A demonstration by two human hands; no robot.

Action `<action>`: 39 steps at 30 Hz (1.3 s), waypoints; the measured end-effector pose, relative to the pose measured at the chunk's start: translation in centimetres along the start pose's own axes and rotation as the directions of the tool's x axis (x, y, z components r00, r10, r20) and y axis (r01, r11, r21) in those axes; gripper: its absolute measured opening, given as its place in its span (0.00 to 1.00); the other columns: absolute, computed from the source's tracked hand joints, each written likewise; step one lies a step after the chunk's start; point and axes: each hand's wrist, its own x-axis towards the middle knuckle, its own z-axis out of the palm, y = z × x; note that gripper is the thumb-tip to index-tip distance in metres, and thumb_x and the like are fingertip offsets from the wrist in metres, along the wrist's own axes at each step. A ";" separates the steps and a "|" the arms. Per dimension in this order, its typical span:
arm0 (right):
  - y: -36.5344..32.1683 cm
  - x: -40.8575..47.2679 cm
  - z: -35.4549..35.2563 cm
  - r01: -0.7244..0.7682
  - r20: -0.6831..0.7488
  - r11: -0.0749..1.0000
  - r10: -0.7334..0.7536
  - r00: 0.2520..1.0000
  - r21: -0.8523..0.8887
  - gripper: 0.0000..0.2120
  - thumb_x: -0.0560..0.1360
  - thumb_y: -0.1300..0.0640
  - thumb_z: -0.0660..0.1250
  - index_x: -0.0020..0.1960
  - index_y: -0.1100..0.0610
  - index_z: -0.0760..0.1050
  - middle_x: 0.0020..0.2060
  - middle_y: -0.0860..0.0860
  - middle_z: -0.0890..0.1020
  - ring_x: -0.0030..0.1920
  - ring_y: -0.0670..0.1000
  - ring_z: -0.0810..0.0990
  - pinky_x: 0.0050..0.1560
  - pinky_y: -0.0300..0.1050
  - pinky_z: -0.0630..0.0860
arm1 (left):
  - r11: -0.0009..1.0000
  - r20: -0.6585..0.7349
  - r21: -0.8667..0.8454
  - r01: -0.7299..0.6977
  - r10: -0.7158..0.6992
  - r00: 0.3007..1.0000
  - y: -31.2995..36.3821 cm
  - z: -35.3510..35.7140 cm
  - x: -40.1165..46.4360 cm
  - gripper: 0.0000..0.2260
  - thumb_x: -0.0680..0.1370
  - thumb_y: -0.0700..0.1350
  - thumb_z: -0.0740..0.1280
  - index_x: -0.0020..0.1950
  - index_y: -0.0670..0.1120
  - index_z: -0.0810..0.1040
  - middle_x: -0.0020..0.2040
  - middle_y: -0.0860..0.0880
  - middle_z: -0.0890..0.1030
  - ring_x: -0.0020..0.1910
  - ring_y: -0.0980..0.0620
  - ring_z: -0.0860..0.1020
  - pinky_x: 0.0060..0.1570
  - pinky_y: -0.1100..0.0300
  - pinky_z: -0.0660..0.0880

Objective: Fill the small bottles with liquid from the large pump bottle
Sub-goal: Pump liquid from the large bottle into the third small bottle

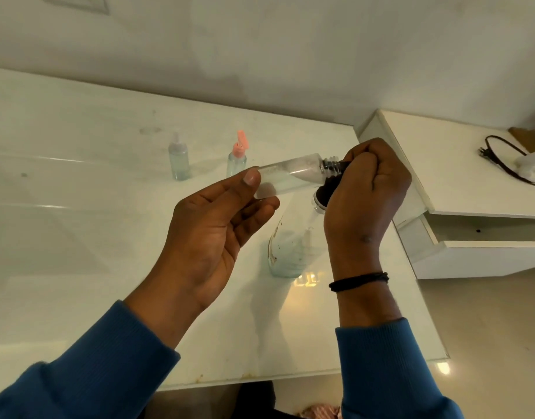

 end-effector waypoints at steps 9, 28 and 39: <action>0.2 -0.2 0.3 -0.009 -0.012 0.999 0.009 1.000 0.050 0.12 0.72 0.67 0.51 0.33 0.56 0.66 0.24 0.43 0.66 0.25 0.49 0.64 0.26 0.45 0.64 | 1.000 -0.002 -0.001 -0.003 0.003 1.000 0.0 0.0 0.1 0.13 0.71 0.44 0.72 0.53 0.41 0.84 0.45 0.44 0.87 0.43 0.49 0.86 0.41 0.64 0.81; 0.0 -0.1 0.2 0.032 -0.020 0.999 -0.033 0.999 -0.028 0.13 0.72 0.67 0.52 0.32 0.55 0.65 0.23 0.42 0.67 0.26 0.45 0.65 0.28 0.47 0.65 | 1.000 0.002 -0.010 -0.003 0.003 1.000 0.0 -0.2 0.0 0.13 0.71 0.45 0.72 0.53 0.41 0.84 0.46 0.44 0.87 0.44 0.49 0.86 0.42 0.63 0.82; -0.2 0.0 0.1 0.063 -0.020 0.997 -0.064 0.998 -0.041 0.12 0.73 0.68 0.52 0.34 0.61 0.68 0.22 0.41 0.68 0.24 0.43 0.66 0.27 0.39 0.65 | 1.000 0.004 -0.016 -0.001 0.001 1.000 -0.1 -0.4 0.1 0.12 0.70 0.45 0.72 0.51 0.41 0.84 0.46 0.44 0.87 0.44 0.49 0.86 0.43 0.63 0.82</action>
